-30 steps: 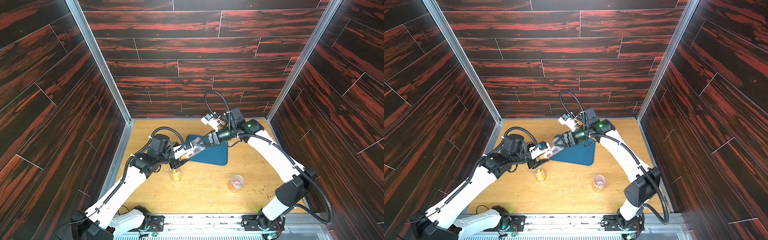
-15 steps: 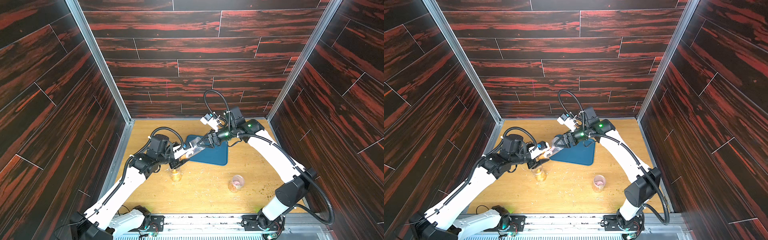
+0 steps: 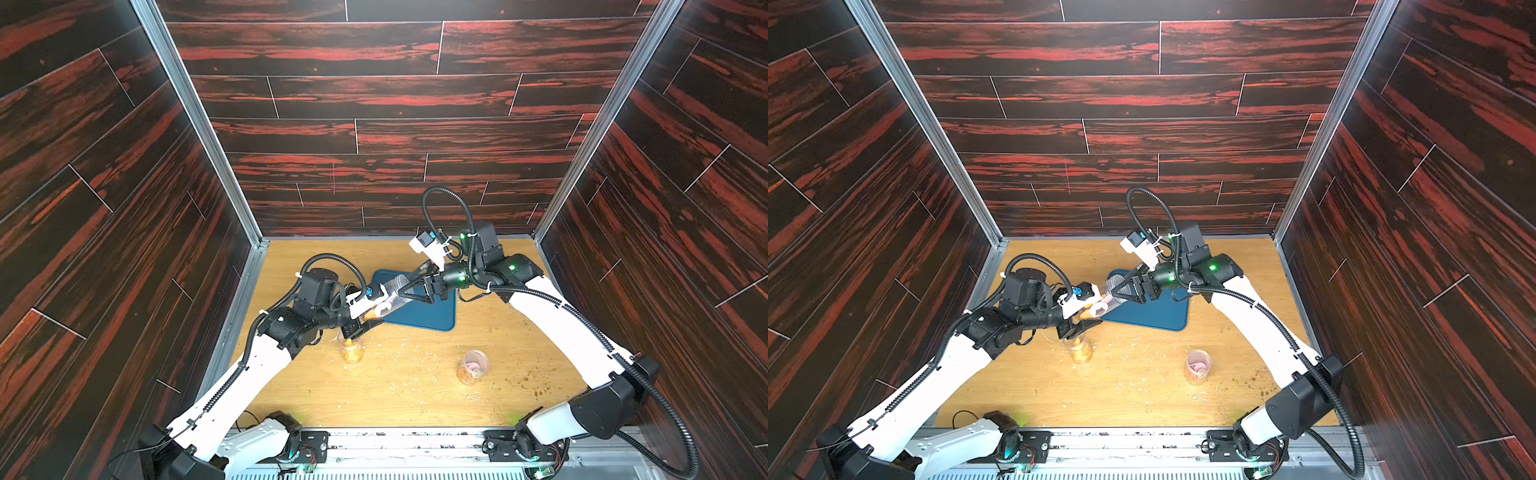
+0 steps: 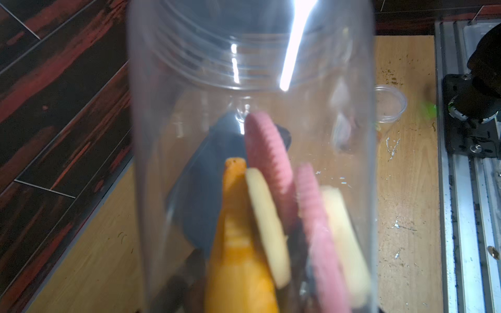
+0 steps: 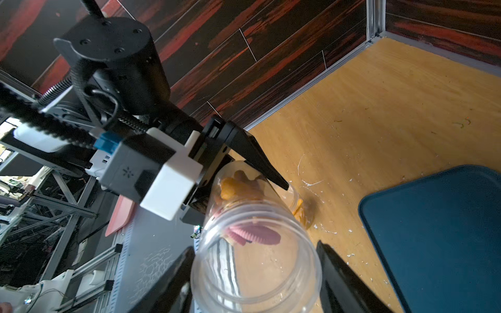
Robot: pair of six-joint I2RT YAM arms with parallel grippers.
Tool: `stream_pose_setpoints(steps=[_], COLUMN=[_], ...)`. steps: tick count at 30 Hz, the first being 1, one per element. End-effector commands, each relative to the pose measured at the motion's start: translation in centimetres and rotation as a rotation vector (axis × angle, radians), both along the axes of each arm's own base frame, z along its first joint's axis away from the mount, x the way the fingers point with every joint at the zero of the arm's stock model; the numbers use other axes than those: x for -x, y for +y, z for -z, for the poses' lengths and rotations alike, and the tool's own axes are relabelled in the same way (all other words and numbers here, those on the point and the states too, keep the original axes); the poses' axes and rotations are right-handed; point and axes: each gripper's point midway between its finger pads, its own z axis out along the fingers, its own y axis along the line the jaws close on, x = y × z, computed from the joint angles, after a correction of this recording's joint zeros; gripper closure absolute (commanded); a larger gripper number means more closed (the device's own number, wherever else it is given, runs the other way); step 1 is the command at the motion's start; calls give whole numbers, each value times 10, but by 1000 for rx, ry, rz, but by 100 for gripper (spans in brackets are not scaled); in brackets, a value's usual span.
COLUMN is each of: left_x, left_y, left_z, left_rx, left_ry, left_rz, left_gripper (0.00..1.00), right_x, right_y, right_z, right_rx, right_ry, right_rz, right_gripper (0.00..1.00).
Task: Pour the cookies out of the jar
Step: Unscrew the lid from the jar.
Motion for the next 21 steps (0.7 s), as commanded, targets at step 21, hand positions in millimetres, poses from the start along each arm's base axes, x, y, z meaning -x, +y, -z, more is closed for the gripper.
stream_pose_setpoints(steps=[21], left_x=[17], left_y=[-8], left_z=[-37], left_rx=[87], left_ry=[-73], left_rz=[80], left_gripper=[92], right_x=[18], right_y=[-4], right_z=[-7], right_rx=[-30], right_ry=[-387], right_rz=[-183], right_gripper=[27])
